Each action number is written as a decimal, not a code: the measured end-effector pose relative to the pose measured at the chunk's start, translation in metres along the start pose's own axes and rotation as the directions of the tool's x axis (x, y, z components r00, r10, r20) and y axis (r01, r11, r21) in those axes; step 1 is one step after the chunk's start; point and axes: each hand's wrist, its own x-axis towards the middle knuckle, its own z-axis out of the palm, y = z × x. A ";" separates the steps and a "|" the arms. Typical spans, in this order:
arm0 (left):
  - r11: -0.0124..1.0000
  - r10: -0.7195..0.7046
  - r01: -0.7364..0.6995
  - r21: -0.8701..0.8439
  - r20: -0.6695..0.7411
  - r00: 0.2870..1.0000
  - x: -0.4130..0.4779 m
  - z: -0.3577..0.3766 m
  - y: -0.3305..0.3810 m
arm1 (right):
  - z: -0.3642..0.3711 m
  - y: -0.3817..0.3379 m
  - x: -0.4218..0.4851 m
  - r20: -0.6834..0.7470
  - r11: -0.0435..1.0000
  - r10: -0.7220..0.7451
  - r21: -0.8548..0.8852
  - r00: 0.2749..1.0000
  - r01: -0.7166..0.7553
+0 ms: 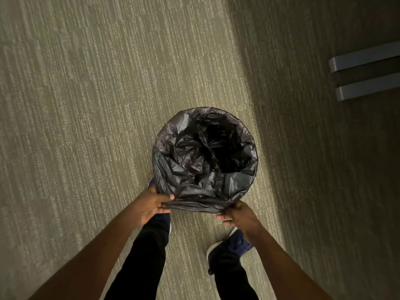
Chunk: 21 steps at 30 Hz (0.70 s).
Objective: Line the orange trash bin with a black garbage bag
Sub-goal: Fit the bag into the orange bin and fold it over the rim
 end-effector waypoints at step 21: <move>0.883 -0.122 -0.022 -0.469 -0.273 0.954 0.076 0.038 -0.025 | 0.001 0.011 0.061 -0.268 0.983 0.056 0.185 0.962 -0.005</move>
